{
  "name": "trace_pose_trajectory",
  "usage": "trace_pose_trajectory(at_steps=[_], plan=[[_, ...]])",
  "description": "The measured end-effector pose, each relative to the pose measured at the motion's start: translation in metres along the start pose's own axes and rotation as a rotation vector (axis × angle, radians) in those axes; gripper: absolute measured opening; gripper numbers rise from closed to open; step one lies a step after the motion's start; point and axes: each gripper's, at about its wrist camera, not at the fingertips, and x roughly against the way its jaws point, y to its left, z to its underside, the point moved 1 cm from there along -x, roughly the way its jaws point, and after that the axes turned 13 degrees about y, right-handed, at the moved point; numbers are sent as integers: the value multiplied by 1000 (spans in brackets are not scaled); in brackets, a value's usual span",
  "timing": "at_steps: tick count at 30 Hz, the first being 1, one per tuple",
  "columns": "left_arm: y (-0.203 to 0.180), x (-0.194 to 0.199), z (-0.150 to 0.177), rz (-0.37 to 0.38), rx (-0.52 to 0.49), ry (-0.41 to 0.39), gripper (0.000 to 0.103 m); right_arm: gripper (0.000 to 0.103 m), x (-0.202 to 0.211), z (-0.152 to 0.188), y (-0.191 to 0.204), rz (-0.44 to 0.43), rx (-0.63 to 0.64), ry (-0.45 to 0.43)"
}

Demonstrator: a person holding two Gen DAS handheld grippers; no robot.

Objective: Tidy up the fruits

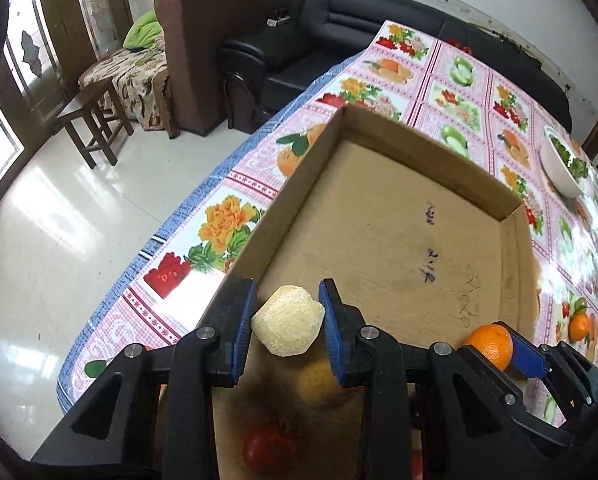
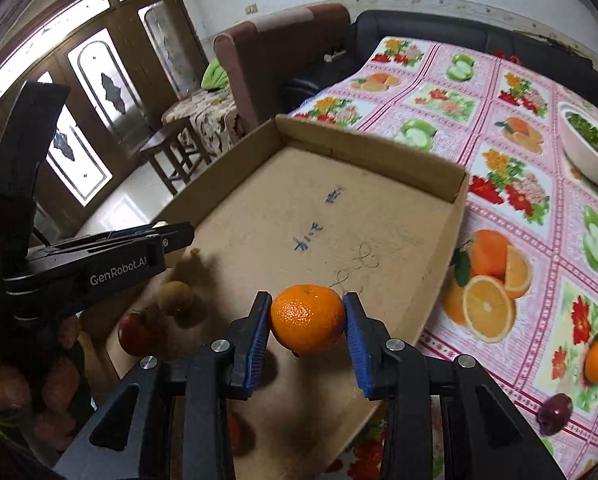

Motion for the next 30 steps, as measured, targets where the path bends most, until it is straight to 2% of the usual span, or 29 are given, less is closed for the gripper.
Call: trace_pose_trajectory(at_steps=[5, 8, 10, 12, 13, 18, 20, 22, 26, 30], plan=[[0, -9, 0, 2, 6, 53, 30, 37, -8, 1, 1, 29, 9, 11], [1, -8, 2, -3, 2, 57, 32, 38, -9, 2, 4, 33, 11, 21], [0, -4, 4, -5, -3, 53, 38, 43, -7, 2, 3, 26, 5, 21], [-1, 2, 7, -9, -9, 40, 42, 57, -1, 3, 2, 26, 0, 15], [-1, 6, 10, -18, -12, 27, 42, 58, 1, 3, 2, 27, -1, 13], [-4, 26, 24, -35, -16, -25, 42, 58, 22, 11, 1, 29, -1, -31], [-6, 34, 31, -31, -22, -39, 45, 58, 34, 16, -1, 20, -6, -51], [-9, 40, 37, -21, -26, -45, 50, 58, 44, 22, -2, 12, -12, -69], [-19, 52, 50, 4, -51, -59, 50, 59, 64, 38, -6, 8, -27, -103], [-27, 60, 63, 63, -51, -63, 54, 61, 81, 57, -12, 57, -28, -130]])
